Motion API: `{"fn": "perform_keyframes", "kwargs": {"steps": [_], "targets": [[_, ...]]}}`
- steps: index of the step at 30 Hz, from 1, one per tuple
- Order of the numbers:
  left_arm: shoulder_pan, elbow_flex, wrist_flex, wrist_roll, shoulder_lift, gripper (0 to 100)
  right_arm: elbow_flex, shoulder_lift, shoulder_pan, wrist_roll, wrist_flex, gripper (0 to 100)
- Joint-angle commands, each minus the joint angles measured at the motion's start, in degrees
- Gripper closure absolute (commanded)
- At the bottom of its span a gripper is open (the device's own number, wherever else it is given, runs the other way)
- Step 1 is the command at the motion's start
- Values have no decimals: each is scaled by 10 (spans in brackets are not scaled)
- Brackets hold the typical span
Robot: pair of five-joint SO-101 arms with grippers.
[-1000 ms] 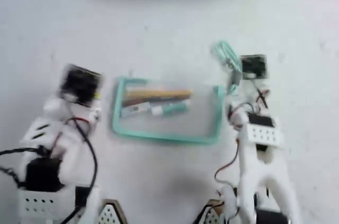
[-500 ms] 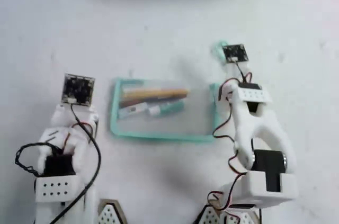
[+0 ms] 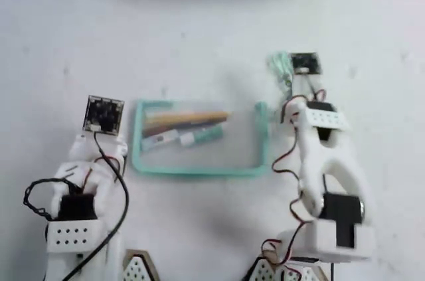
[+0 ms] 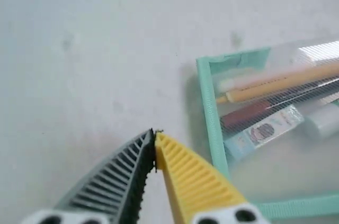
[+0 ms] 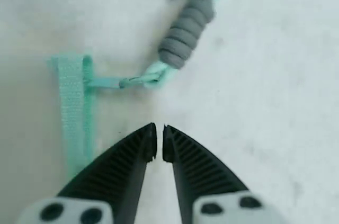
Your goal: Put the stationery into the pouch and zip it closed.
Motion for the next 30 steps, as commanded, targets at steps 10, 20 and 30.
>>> {"fn": "perform_keyframes", "kwargs": {"steps": [10,20,30], "targets": [[33,-472,234,3,-3,979,-233,-425,-38,76,270,978],[82,-713,494,2,-18,979,-381,-665,-220,75,516,981],[84,-634,479,1,-309,979,-351,-908,-232,-4,538,981]]}}
